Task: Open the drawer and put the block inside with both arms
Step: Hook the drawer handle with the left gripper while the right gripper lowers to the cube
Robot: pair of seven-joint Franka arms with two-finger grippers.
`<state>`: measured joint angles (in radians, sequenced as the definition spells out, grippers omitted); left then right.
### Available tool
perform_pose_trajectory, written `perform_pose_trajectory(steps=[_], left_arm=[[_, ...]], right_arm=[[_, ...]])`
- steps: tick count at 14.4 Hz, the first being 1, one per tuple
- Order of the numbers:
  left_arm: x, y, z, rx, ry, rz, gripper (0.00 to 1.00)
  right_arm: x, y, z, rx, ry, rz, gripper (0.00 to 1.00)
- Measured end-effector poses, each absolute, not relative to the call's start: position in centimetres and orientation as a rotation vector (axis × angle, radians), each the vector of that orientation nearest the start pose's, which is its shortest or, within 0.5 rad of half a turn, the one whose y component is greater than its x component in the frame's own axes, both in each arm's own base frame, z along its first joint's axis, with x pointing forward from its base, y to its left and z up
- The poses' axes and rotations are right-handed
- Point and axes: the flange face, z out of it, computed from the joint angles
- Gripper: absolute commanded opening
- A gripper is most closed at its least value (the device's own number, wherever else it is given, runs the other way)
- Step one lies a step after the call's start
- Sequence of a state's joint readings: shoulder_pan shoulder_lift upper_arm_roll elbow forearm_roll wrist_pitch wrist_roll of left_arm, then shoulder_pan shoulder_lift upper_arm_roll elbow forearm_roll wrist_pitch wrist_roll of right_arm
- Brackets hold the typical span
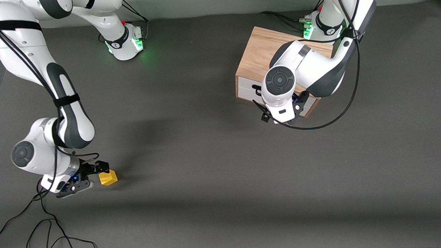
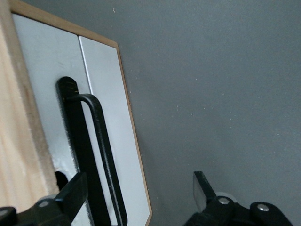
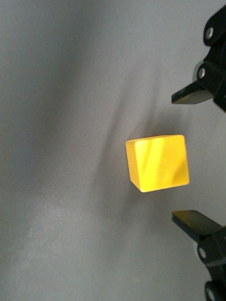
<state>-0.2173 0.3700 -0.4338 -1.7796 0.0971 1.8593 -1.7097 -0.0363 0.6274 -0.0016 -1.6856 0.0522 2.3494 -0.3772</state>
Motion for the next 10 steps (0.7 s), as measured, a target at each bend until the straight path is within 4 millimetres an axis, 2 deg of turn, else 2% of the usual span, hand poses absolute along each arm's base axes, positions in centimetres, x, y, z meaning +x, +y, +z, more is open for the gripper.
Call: perform_pose_trajectory(steps=[4,9,10], left_arm=[[49.1,-34.8,32.1,-2.528,-1.436,0.254,1.0],[49.1,-34.9,29.8,-2.519,-1.443,0.282,1.0],[49.1,-34.9,29.5,-2.519,-1.444,0.286,1.0]], right_arm=[[68.3,-2.4,21.9,-3.077,-0.472,-0.072,1.0],[68.2,-2.4,19.8,-3.077,-0.47,-0.06,1.0],[68.1,-2.4,19.2,-3.077,-0.47,-0.058,0.95]])
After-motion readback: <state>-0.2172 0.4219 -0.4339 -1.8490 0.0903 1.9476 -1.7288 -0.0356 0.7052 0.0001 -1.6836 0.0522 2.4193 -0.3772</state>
